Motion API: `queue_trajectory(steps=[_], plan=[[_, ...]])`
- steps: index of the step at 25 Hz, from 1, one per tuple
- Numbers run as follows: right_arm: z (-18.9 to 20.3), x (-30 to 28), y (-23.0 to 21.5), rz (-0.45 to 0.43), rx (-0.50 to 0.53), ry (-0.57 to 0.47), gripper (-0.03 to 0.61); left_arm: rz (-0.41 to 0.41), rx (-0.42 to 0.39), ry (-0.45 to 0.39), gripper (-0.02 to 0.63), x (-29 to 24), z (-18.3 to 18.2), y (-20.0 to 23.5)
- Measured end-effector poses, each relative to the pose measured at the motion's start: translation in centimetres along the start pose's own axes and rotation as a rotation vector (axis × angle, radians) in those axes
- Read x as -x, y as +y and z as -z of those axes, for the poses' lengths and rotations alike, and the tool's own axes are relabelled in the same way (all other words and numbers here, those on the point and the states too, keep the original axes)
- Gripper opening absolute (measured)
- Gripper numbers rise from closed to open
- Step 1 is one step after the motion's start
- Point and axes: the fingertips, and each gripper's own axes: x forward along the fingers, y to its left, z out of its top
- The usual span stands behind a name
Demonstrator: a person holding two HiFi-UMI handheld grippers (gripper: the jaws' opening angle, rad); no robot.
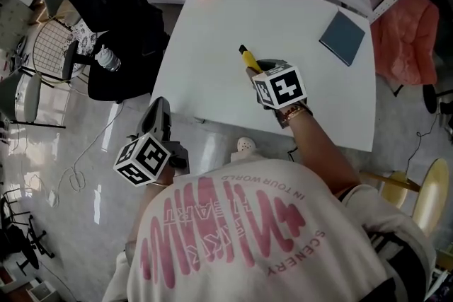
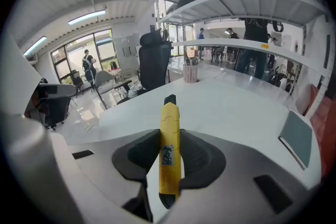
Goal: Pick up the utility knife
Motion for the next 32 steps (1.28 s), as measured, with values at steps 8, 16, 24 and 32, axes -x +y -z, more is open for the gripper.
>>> queue_trajectory(steps=[8, 16, 24, 32], plan=[[-1.6, 3.1, 0.7, 0.072, -0.056, -0.206, 0.129, 0.059, -0.018, 0.019, 0.025, 0.2, 0.6, -0.7], [-2.3, 7.8, 1.3, 0.13, -0.08, -0.374, 0.13, 0.13, -0.044, 0.029, 0.025, 0.8, 1.2, -2.7], [-2.3, 12.5, 3.5, 0.177, -0.075, -0.509, 0.13, 0.206, -0.09, 0.017, 0.025, 2.6, 1.1, -5.0], [0.0, 16.5, 5.3, 0.164, -0.25, -0.596, 0.13, 0.285, -0.145, -0.002, 0.025, 5.0, 1.5, -7.6]])
